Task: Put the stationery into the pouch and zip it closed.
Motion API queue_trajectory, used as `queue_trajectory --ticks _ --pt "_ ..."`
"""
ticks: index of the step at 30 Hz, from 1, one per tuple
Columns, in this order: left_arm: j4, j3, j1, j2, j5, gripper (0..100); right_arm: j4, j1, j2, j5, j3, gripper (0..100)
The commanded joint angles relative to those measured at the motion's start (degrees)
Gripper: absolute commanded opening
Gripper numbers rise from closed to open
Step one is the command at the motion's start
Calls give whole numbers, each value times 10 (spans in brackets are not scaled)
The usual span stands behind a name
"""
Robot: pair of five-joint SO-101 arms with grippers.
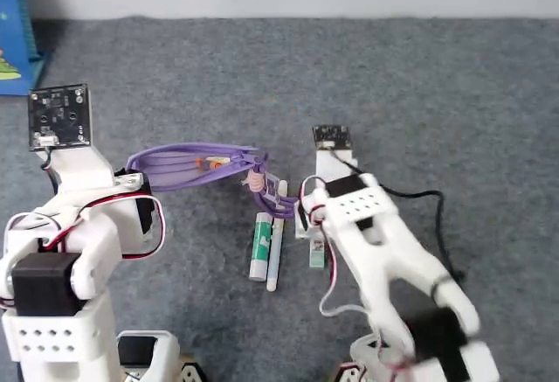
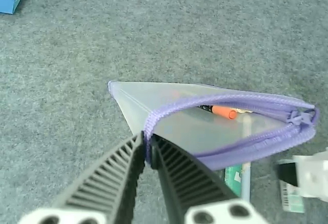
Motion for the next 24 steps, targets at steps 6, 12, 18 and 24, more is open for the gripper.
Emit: queue_trajectory --ticks 6,12,18,24 --pt "1 2 -1 10 3 11 95 8 -328 74 -16 8" --pt "1 2 -1 10 3 11 88 -53 -503 91 -16 8" --pt "2 2 0 10 3 11 -53 -163 -566 90 -14 8" --pt "2 8 0 10 3 11 -259 -225 -525 89 -12 8"
